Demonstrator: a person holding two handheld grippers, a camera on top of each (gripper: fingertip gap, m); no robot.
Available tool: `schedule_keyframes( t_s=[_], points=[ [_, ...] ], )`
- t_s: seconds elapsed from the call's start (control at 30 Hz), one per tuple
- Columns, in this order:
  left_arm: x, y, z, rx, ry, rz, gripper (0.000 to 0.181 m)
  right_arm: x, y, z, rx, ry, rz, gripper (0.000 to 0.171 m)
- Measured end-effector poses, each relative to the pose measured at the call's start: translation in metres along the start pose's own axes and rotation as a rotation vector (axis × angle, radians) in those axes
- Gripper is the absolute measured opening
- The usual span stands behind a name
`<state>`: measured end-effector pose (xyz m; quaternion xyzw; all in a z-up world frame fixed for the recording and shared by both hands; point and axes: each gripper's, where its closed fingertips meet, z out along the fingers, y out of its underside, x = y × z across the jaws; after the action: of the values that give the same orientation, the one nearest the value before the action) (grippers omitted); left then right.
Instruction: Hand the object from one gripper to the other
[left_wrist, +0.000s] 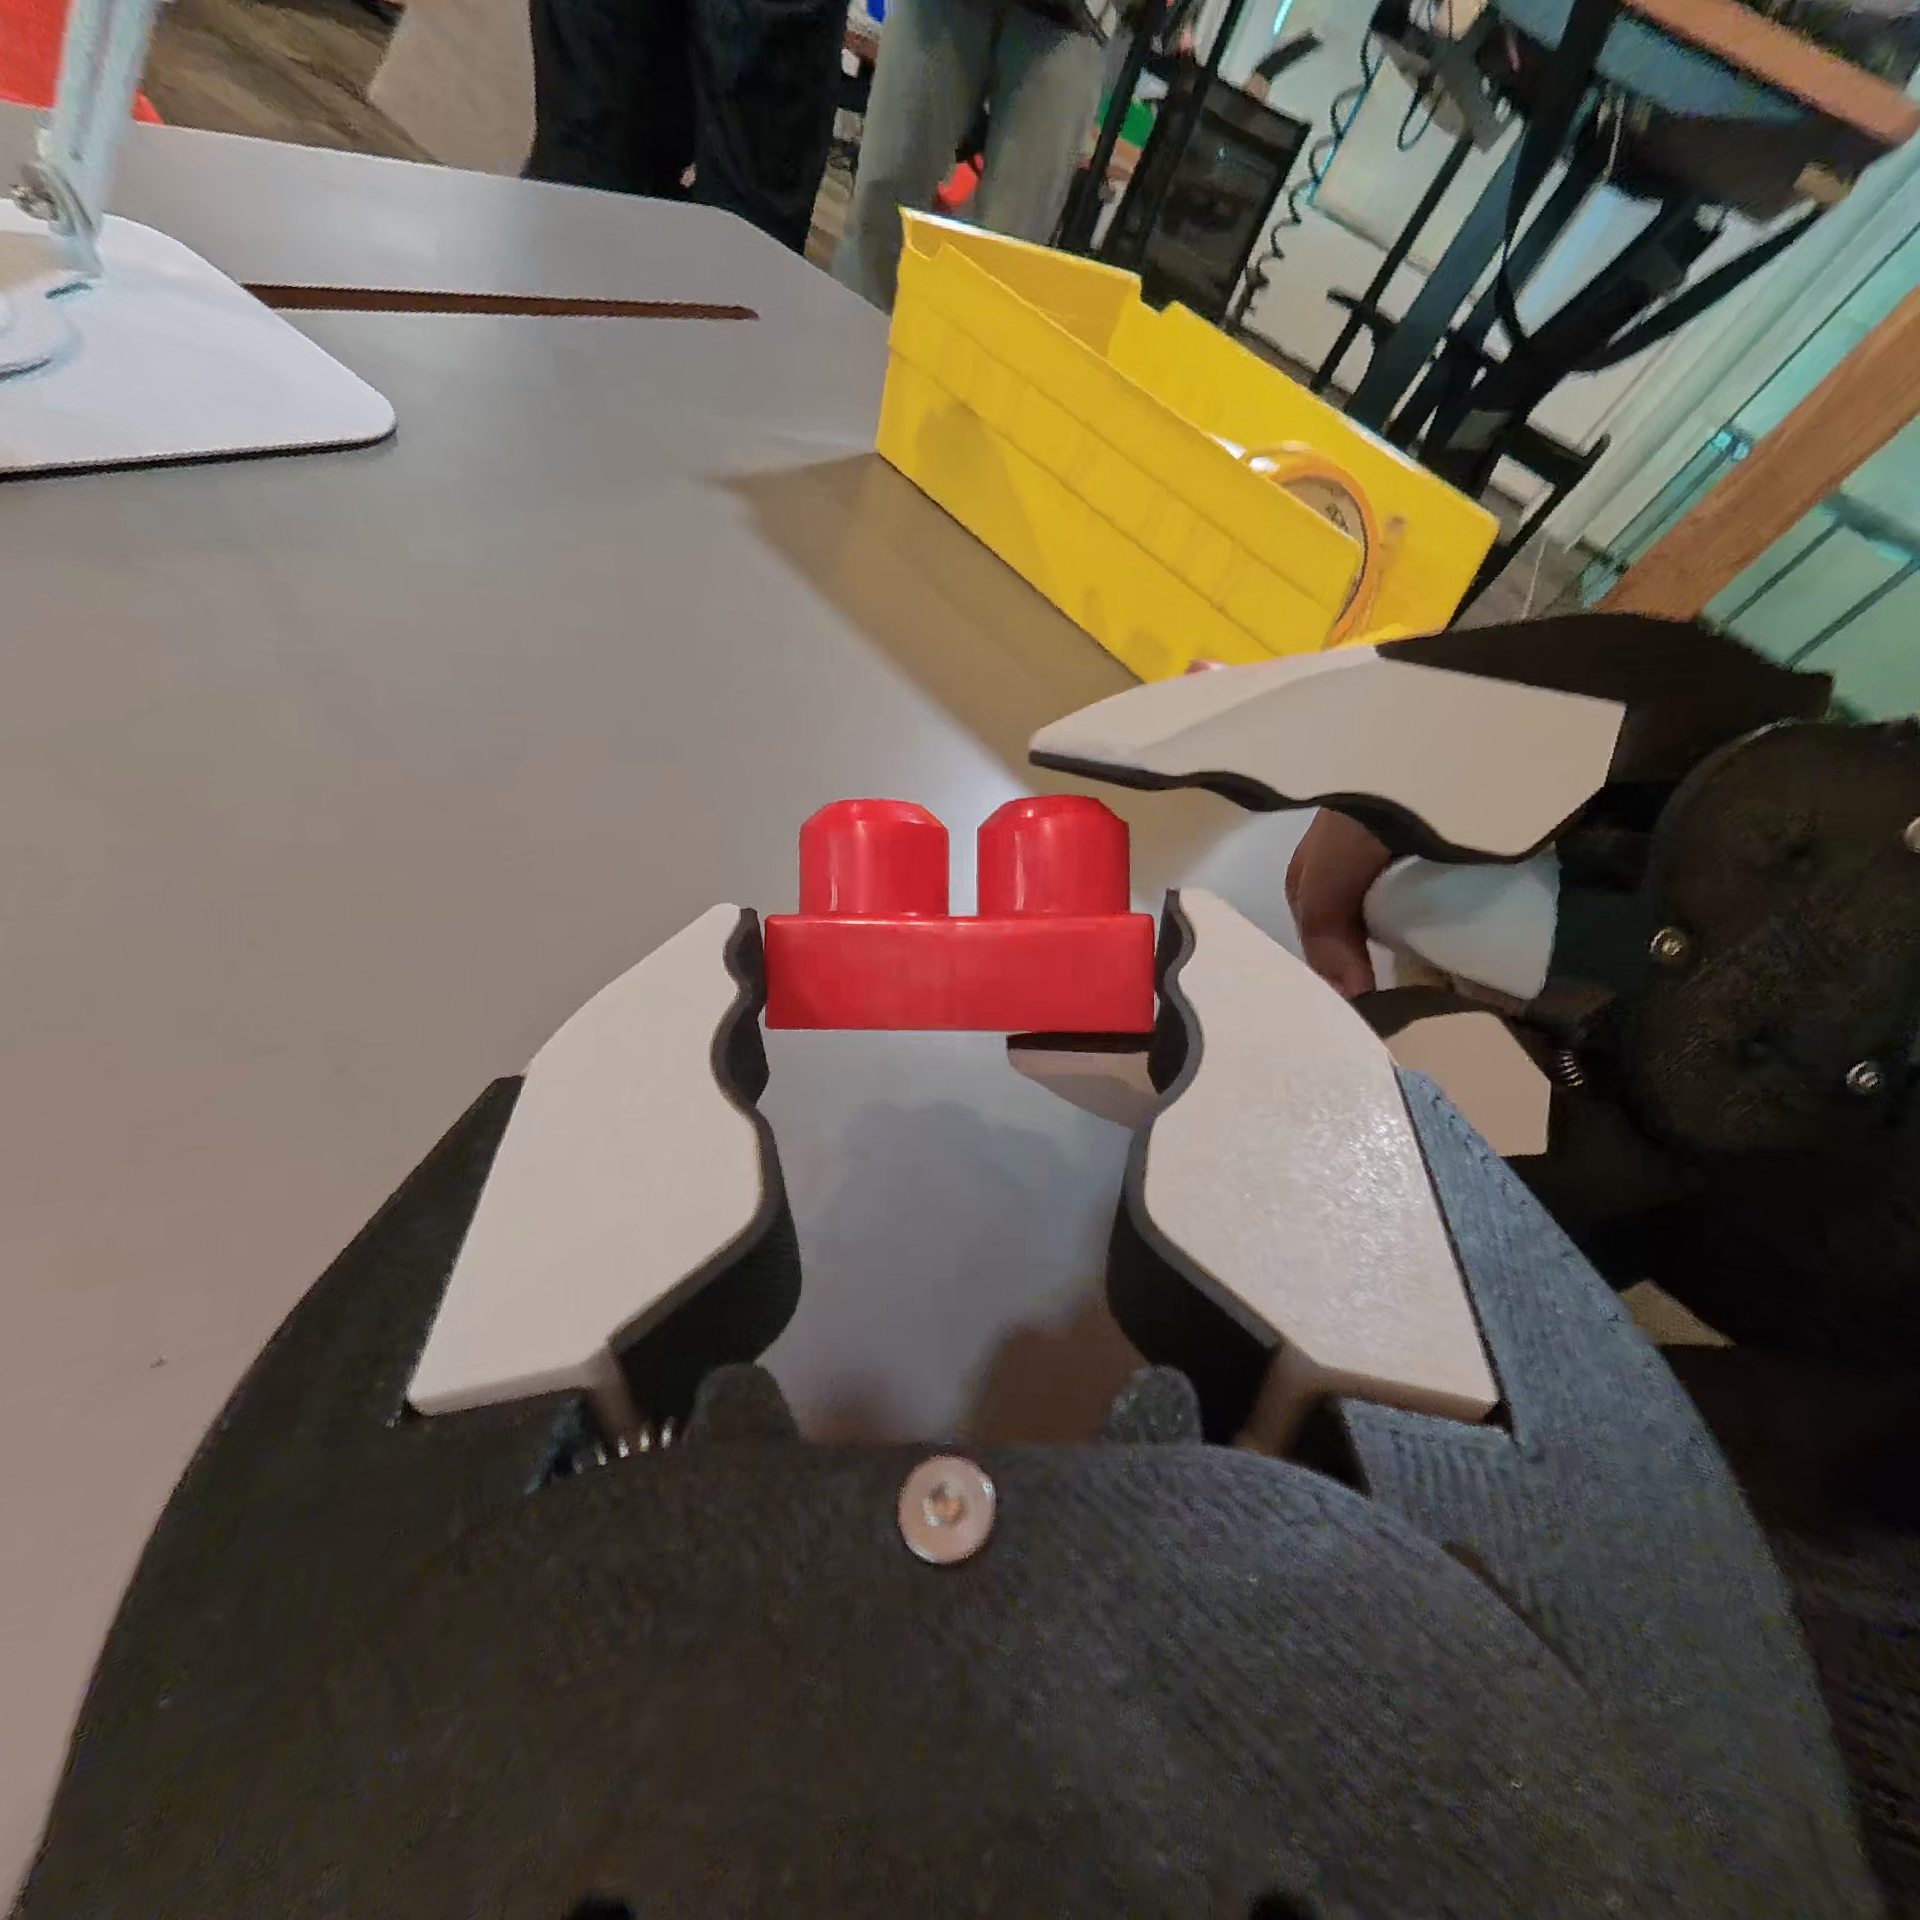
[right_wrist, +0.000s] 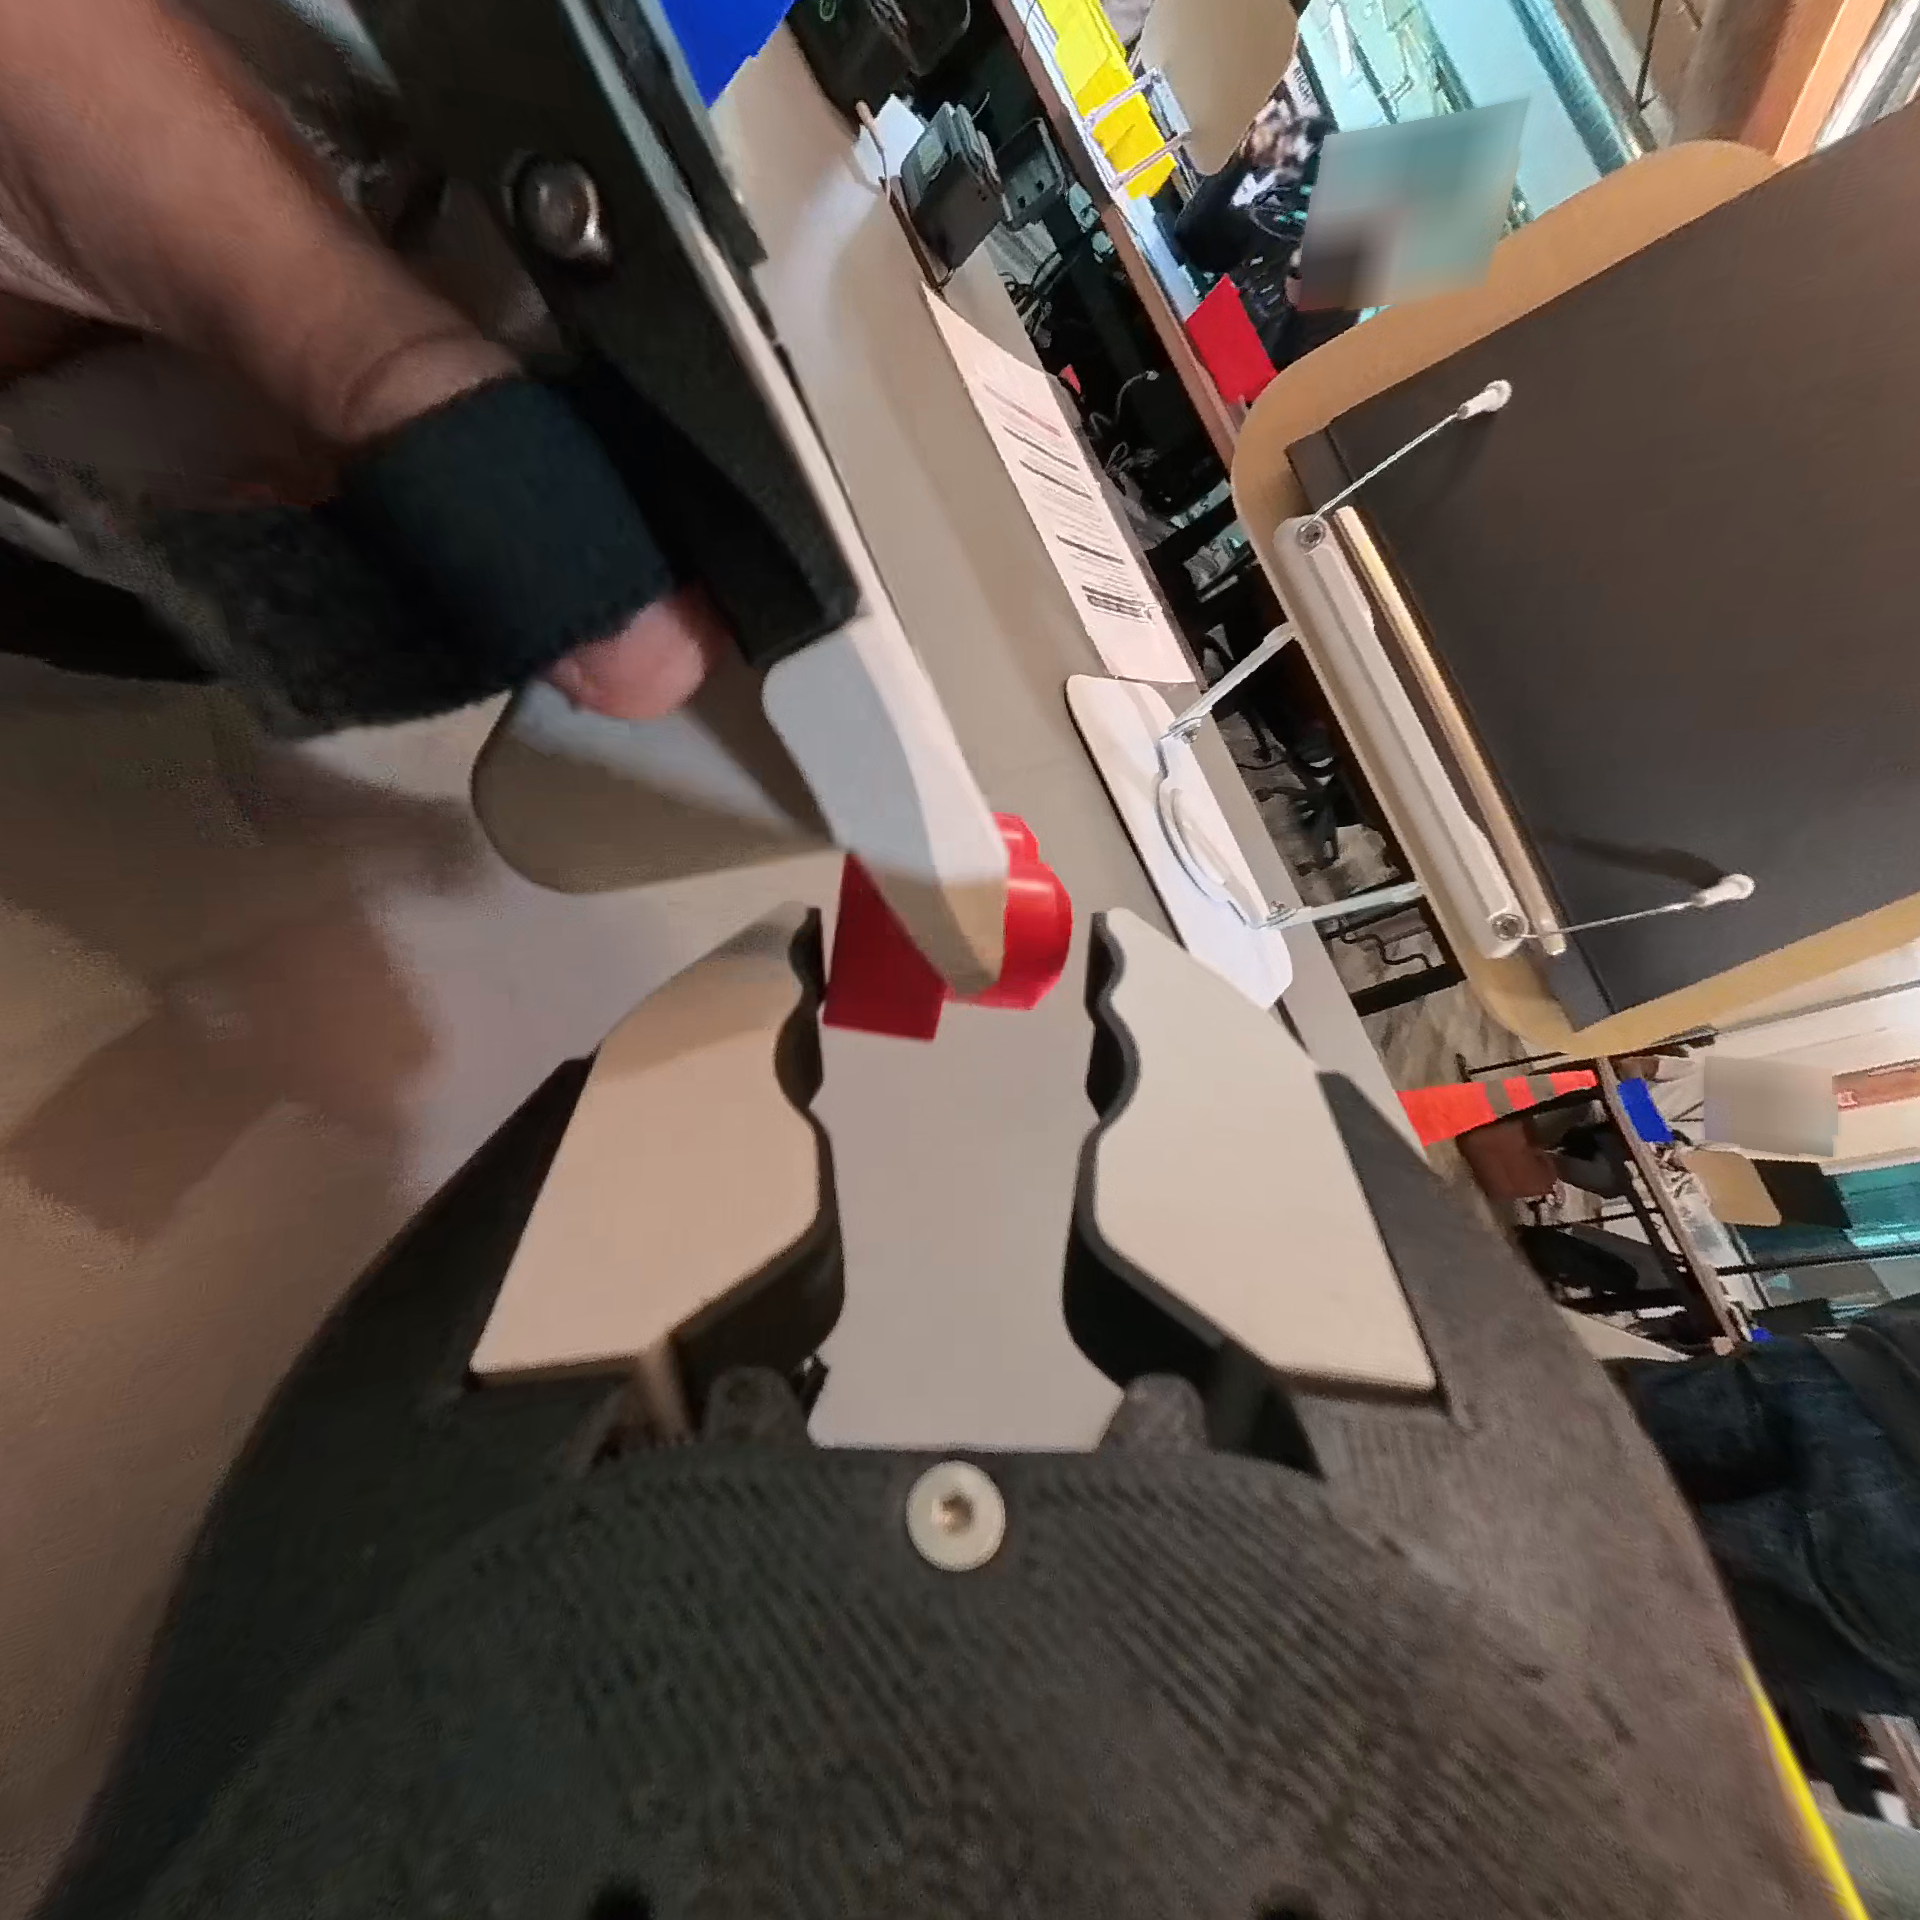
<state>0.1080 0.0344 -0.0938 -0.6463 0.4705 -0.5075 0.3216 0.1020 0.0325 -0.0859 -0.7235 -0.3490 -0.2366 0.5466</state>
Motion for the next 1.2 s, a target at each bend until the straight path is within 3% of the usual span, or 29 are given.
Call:
schedule_keyframes(
  t_s=[0.27,0.53,0.73,1.0,1.1,1.2],
  points=[
    [-0.007,-0.026,-0.015,0.198,0.23,-0.482,0.074,0.004,0.0,0.0,0.025,-0.009,0.086,0.05],
    [0.0,-0.051,-0.033,0.384,0.645,-0.951,0.073,0.007,-0.002,-0.001,0.071,-0.031,0.211,0.054],
    [0.016,-0.056,-0.036,0.362,0.778,-0.973,0.073,0.014,-0.017,-0.01,0.194,-0.058,0.323,0.049],
    [0.028,-0.055,-0.036,0.335,0.83,-0.969,0.073,0.018,-0.028,-0.017,0.274,-0.083,0.406,0.049],
    [0.033,-0.055,-0.036,0.318,0.872,-0.982,0.073,0.019,-0.03,-0.019,0.291,-0.079,0.413,0.042],
    [0.036,-0.056,-0.038,0.313,0.9,-0.989,0.073,0.022,-0.029,-0.021,0.296,-0.079,0.429,0.021]
  ],
)
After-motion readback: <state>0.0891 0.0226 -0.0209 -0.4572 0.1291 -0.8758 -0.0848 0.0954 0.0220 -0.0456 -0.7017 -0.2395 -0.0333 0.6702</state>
